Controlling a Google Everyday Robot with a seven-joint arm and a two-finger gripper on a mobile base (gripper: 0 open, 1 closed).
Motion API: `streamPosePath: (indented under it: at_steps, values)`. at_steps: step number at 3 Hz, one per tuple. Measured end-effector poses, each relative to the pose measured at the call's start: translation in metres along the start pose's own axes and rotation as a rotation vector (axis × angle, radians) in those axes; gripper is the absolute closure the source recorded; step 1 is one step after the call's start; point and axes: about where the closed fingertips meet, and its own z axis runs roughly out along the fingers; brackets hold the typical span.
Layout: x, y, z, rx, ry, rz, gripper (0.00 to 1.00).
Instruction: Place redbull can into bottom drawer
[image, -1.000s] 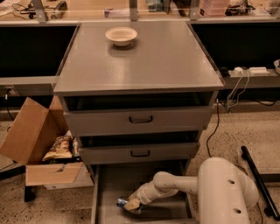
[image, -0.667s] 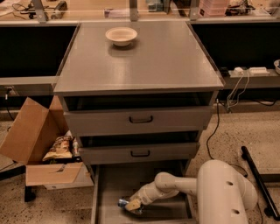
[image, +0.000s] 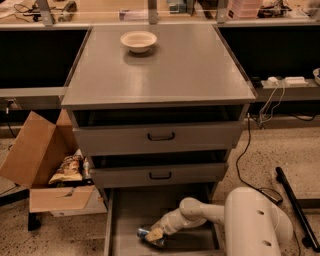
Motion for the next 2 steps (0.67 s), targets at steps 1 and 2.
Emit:
streamPosePath:
  at_steps: [1,2]
  values:
    - [0.0018,-0.0019,0.0007,-0.007,0.006,0.007,0.35]
    - [0.0024,-0.0024,-0.0011,-0.006,0.01,0.005,0.04]
